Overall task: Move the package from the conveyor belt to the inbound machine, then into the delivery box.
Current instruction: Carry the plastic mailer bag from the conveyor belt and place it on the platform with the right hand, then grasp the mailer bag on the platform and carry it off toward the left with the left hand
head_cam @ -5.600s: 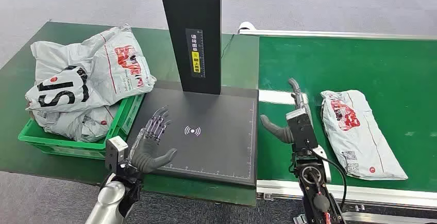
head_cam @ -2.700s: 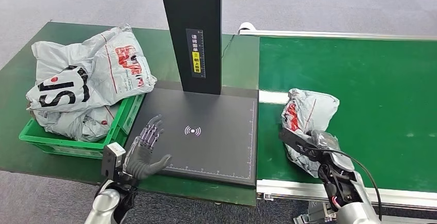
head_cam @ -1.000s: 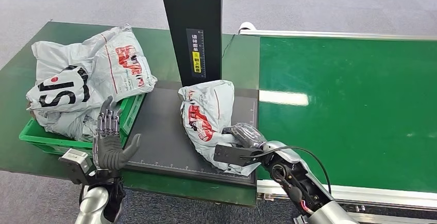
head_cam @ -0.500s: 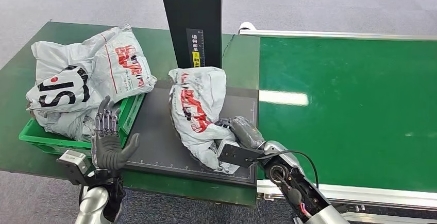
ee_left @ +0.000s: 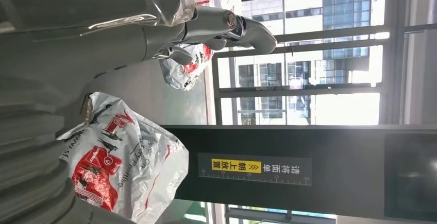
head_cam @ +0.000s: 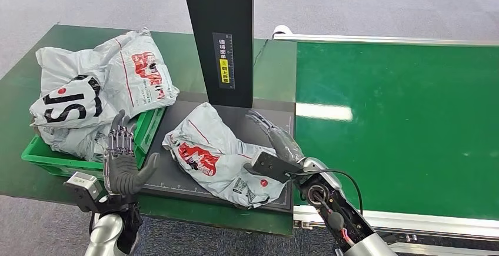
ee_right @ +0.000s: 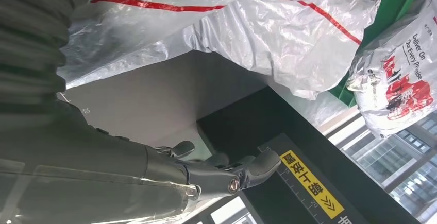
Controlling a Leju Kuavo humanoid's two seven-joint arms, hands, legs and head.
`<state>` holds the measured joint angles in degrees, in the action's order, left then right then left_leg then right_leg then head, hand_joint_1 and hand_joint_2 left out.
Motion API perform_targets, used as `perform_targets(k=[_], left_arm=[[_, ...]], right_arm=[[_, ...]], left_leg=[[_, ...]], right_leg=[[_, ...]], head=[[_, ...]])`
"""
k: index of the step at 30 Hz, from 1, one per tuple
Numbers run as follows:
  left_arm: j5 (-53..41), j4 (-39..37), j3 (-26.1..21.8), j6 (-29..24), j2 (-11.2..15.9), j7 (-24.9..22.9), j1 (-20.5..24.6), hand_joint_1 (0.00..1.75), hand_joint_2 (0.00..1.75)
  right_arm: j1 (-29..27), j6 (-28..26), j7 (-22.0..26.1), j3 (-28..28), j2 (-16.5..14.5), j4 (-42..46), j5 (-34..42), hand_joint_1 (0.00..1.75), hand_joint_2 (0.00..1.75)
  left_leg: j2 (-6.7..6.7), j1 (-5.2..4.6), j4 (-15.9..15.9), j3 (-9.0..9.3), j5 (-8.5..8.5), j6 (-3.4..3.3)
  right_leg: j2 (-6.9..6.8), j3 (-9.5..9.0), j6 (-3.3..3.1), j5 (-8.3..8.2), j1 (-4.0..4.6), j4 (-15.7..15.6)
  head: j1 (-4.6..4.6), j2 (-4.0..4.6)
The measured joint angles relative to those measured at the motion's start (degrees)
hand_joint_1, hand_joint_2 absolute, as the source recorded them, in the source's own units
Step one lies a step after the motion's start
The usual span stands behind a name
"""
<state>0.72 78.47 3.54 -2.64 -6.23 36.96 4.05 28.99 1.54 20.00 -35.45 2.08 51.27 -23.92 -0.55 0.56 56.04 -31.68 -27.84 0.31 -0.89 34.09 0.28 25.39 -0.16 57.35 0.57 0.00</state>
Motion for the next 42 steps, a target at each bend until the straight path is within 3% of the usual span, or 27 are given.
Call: perform_targets(k=[22, 30, 34, 42], left_arm=[[-1.6, 0.0, 0.14, -1.46, 0.14, 0.52, 0.0, 0.0, 1.75], [-13.55, -1.44, 4.61, -4.28, 0.93, -1.13, 1.68, 0.0, 1.75], [-27.9, -5.7, 10.23, -5.85, 2.12, -7.53, 7.04, 0.0, 1.75], [-39.74, -15.04, 15.68, -7.77, 2.38, -14.98, 14.38, 0.0, 1.75]], right_arm=[[-0.09, -0.11, 1.67, 0.51, -0.11, -0.47, 2.75, 0.0, 1.75], [-3.99, -2.03, 7.67, 6.06, -0.23, 3.3, 17.46, 0.0, 1.75], [-8.44, -2.13, 9.1, 10.96, -1.65, 7.76, 25.43, 0.0, 1.75], [-14.4, -2.42, 10.38, 17.29, -4.69, 15.02, 25.89, 0.0, 1.75]], left_leg=[[0.0, 0.0, 0.0, 0.01, 0.0, 0.0], [0.08, -0.01, 0.01, 0.0, 0.0, 0.0], [0.16, 0.0, 0.01, -0.01, 0.0, 0.0], [-0.1, 0.0, 0.0, 0.02, 0.0, 0.0]], right_leg=[[0.0, 0.0, 0.0, 0.0, 0.0, 0.0], [-0.02, 0.02, 0.0, 0.0, 0.0, -0.01], [-0.14, -0.02, 0.0, 0.0, -0.01, -0.01], [0.08, 0.03, -0.01, -0.02, 0.0, 0.0]], head=[[0.01, 0.0], [0.01, 0.0], [0.0, 0.0], [0.01, 0.0]])
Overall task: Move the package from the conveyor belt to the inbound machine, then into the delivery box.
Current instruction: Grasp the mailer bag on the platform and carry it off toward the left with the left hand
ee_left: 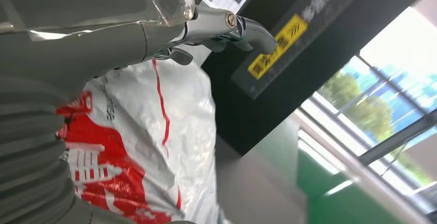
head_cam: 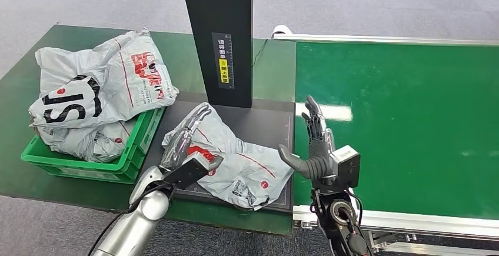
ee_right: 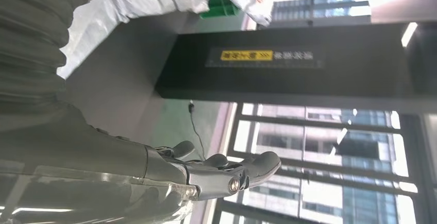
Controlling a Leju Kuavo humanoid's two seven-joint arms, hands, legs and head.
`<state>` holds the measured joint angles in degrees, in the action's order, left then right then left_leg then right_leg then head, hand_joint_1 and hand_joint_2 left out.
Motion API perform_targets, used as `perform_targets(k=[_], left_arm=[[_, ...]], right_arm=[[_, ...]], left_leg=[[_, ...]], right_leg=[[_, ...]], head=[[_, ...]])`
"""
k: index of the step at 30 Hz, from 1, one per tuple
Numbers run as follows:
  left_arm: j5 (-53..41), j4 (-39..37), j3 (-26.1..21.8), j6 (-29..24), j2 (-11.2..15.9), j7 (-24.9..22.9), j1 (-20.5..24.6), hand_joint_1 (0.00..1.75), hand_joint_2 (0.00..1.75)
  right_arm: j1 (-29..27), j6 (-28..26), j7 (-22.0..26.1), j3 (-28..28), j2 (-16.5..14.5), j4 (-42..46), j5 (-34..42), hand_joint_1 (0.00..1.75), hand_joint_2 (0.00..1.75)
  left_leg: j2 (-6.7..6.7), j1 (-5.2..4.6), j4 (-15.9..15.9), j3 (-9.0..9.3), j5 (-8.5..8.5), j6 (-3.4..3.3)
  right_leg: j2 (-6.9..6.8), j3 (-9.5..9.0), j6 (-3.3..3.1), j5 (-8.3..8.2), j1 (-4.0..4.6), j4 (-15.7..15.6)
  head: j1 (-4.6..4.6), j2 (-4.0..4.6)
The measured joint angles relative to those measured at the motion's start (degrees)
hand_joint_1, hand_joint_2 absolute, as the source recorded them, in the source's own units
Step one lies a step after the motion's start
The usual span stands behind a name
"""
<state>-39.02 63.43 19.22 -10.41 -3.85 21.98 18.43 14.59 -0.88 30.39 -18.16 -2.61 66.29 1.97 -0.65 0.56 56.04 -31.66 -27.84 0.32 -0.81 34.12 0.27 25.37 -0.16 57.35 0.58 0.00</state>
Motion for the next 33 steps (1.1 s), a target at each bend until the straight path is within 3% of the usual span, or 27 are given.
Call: perform_targets(k=[3, 7, 10, 17, 27, 31, 33], left_arm=[[-5.12, -2.4, 1.21, -1.97, -0.01, -3.59, 1.53, 0.0, 1.75], [-16.99, -5.95, 2.37, -7.14, -0.17, -14.06, 4.08, 0.0, 1.75], [-21.19, -8.87, 2.4, -5.79, -0.56, -17.74, 5.72, 0.0, 1.75], [-24.6, -14.46, 2.34, 0.53, -1.97, -18.48, 8.58, 0.0, 1.75], [-25.0, -16.86, 2.26, 1.53, -2.73, -18.42, 9.98, 0.04, 1.75], [-24.86, -17.05, 2.25, 2.53, -2.86, -18.14, 9.96, 1.63, 1.75], [-24.61, -17.05, 2.25, 3.31, -2.9, -17.76, 9.74, 1.74, 1.75]], right_arm=[[-0.99, -0.04, 0.0, 1.48, -0.68, 1.76, -0.39, 0.0, 1.75], [-2.06, -0.04, -0.54, 3.1, -1.7, 3.74, -1.63, 0.0, 1.75], [-2.77, -0.01, -1.05, 4.17, -2.44, 4.95, -2.62, 0.0, 1.75], [-3.99, 0.87, -1.6, 6.25, -3.55, 6.16, -4.15, 0.0, 1.75], [-4.38, 0.92, -1.69, 7.31, -3.99, 6.33, -4.31, 0.0, 1.75], [-4.62, 0.92, -1.69, 7.49, -4.0, 6.56, -4.42, 0.0, 1.75], [-4.93, 0.92, -1.69, 7.6, -4.01, 6.81, -4.5, 0.0, 1.75]], left_leg=[[-0.01, 0.0, 0.0, -0.01, 0.0, 0.0], [0.0, 0.0, 0.0, -0.01, 0.0, 0.0], [0.0, 0.0, 0.0, 0.01, 0.0, 0.0], [0.03, 0.0, 0.0, 0.06, 0.0, 0.0], [0.05, -0.01, 0.0, 0.26, 0.0, -0.01], [0.05, -0.01, 0.0, 0.27, 0.0, -0.01], [0.05, -0.01, 0.0, 0.27, 0.0, -0.01]], right_leg=[[0.01, 0.0, 0.0, 0.0, 0.0, 0.0], [0.0, 0.0, 0.0, 0.0, -0.01, 0.0], [0.0, -0.01, 0.0, 0.0, -0.01, 0.0], [-0.04, -0.13, 0.01, 0.01, -0.01, 0.0], [-0.06, -0.34, 0.01, 0.01, -0.03, 0.0], [-0.07, -0.35, 0.01, 0.01, -0.03, 0.0], [-0.07, -0.34, 0.01, 0.01, -0.03, 0.0]], head=[[-0.01, 0.0], [-0.01, 0.0], [0.01, 0.0], [0.0, 0.0], [0.0, 0.0], [0.0, 0.0], [0.01, 0.0]])
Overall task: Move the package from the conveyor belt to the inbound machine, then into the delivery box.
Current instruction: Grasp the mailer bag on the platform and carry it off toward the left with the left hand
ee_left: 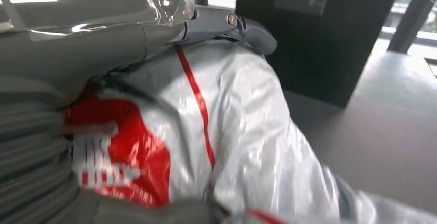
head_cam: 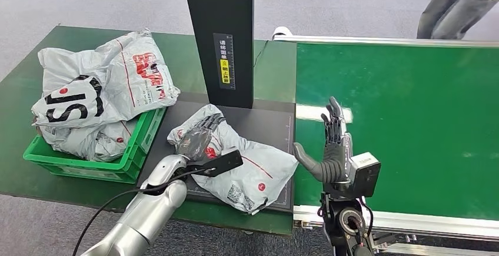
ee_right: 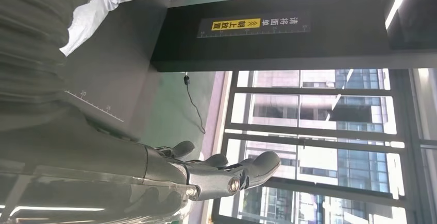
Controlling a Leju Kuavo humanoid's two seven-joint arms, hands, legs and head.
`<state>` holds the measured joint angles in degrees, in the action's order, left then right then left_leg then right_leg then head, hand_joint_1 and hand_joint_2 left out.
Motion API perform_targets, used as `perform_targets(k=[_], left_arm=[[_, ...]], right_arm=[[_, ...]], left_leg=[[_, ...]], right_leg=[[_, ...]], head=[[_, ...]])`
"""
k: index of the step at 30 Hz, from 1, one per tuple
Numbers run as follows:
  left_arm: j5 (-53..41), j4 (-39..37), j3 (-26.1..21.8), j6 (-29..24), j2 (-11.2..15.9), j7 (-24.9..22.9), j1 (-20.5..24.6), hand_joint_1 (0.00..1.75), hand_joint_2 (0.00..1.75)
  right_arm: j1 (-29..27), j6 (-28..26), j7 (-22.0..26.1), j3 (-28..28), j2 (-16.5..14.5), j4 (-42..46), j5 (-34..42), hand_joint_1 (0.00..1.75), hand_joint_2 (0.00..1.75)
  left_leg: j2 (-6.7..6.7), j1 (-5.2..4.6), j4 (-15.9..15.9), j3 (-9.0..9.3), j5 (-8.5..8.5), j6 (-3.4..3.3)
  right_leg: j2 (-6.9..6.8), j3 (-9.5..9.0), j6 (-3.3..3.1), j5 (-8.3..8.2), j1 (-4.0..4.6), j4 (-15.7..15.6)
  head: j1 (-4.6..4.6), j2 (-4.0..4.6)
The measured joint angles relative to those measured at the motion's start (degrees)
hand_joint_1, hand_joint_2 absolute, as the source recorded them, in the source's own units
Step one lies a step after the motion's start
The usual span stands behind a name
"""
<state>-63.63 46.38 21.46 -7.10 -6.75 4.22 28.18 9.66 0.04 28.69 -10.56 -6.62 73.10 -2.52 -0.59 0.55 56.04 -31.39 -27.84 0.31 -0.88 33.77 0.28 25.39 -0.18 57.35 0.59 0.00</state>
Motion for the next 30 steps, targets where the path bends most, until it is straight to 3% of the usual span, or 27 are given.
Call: perform_targets(k=[18, 22, 27, 30], left_arm=[[1.96, 0.71, -0.03, -0.47, -0.19, 1.49, -1.65, 1.75, 1.75], [4.18, 2.59, -0.57, -4.33, -0.27, 4.47, -3.61, 1.75, 1.75], [8.33, 7.77, -1.88, -12.34, 0.0, 10.97, -6.17, 1.75, 1.75], [7.86, 12.03, -2.44, -17.14, 0.47, 12.42, -7.29, 1.75, 1.75]], right_arm=[[-1.28, 1.02, -0.86, 0.76, -0.31, 1.39, -0.93, 0.0, 1.75], [-1.5, 1.09, -0.45, 0.82, -0.31, 1.39, -1.06, 0.0, 1.75], [-1.7, 0.99, 0.18, 0.88, -0.31, 1.39, -0.81, 0.0, 1.75], [-1.64, 0.67, 0.23, 0.9, -0.29, 1.39, -0.2, 0.0, 1.75]], left_leg=[[0.0, 0.0, -0.01, -0.02, -0.01, 0.0], [-0.02, 0.0, -0.01, -0.05, -0.01, 0.0], [-0.01, 0.01, -0.01, -0.18, -0.01, 0.0], [-0.01, 0.01, -0.01, -0.2, -0.01, 0.0]], right_leg=[[0.02, 0.03, 0.0, 0.0, 0.01, 0.0], [0.03, 0.1, 0.0, 0.0, 0.01, 0.0], [0.03, 0.2, 0.0, 0.0, 0.01, 0.0], [0.03, 0.22, 0.0, 0.0, 0.01, 0.0]], head=[[-0.01, 0.0], [-0.01, 0.0], [-0.01, 0.0], [-0.01, 0.0]])
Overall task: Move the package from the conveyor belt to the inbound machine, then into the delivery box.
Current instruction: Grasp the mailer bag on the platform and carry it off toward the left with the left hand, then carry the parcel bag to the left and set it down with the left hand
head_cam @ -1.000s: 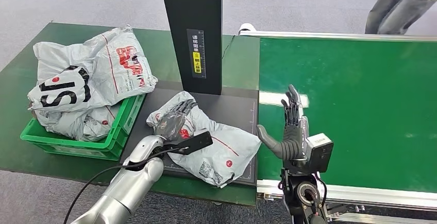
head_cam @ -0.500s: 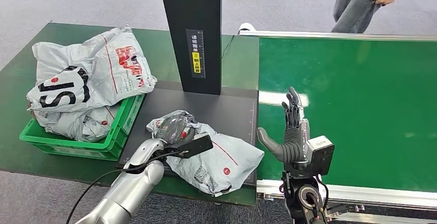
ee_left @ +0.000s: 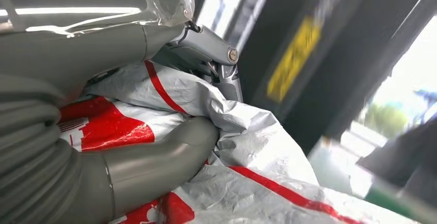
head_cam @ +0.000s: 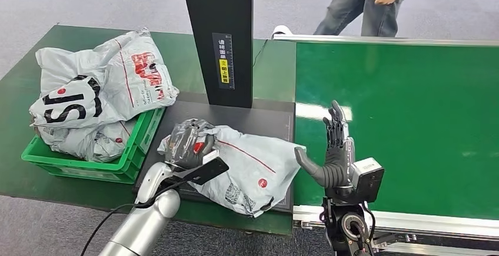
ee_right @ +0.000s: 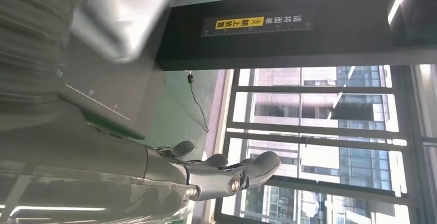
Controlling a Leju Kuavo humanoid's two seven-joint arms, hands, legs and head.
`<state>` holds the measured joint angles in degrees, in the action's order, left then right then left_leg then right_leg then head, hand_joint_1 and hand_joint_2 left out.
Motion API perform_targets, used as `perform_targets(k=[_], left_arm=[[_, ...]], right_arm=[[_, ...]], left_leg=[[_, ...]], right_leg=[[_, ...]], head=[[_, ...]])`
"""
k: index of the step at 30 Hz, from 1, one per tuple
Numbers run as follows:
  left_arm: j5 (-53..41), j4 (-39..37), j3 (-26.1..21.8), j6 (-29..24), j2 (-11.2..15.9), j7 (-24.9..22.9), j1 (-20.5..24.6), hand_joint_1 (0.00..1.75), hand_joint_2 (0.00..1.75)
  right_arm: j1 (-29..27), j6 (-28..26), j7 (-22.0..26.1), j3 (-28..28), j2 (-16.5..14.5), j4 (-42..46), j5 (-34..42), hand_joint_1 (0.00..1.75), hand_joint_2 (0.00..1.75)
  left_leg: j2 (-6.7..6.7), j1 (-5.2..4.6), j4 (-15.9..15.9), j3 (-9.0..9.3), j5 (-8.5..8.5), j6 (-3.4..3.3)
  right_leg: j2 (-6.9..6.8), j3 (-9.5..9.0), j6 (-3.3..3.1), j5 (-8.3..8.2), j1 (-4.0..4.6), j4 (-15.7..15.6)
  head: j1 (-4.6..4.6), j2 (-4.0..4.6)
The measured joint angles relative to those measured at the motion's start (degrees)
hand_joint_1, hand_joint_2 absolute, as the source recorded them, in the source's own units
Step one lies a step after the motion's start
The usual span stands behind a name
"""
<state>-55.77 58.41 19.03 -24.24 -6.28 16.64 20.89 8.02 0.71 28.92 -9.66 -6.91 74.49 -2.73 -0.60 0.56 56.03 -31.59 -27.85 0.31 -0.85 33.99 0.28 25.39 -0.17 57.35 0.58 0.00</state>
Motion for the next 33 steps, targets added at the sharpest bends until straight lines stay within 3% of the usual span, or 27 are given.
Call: perform_targets(k=[6, 13, 26, 33], left_arm=[[-7.87, 8.51, -0.08, -9.18, 1.51, -0.11, -0.94, 1.75, 1.75], [-12.91, 15.91, -1.0, -14.86, 4.02, -0.34, -1.18, 1.75, 1.75], [-18.02, 18.51, -10.13, -15.38, 10.4, -5.85, 0.98, 1.75, 1.75], [-17.81, 15.92, -16.39, -12.85, 13.77, -12.43, 4.27, 1.75, 1.75]], right_arm=[[0.16, -0.48, -0.24, 0.0, 0.01, 0.0, 0.76, 0.0, 1.75], [0.36, -0.81, -0.25, 0.0, 0.07, 0.0, 1.01, 0.0, 1.75], [-0.03, -1.45, 0.2, -0.09, 0.86, 0.0, 1.56, 0.0, 1.75], [-1.24, -2.31, 0.67, -0.27, 1.34, 0.01, 1.85, 0.0, 1.75]], left_leg=[[0.01, 0.0, 0.0, -0.02, 0.0, 0.0], [0.01, 0.0, 0.0, -0.01, 0.0, 0.0], [-0.02, 0.01, 0.0, 0.02, 0.02, 0.02], [-0.04, 0.01, -0.01, 0.01, 0.02, 0.02]], right_leg=[[0.0, 0.0, 0.0, 0.0, 0.0, 0.0], [0.0, 0.0, 0.0, 0.0, 0.01, 0.0], [0.01, 0.02, 0.0, 0.0, 0.02, 0.01], [0.02, 0.04, -0.01, 0.0, 0.03, 0.01]], head=[[-0.01, 0.0], [-0.01, 0.0], [-0.02, 0.0], [-0.02, 0.0]])
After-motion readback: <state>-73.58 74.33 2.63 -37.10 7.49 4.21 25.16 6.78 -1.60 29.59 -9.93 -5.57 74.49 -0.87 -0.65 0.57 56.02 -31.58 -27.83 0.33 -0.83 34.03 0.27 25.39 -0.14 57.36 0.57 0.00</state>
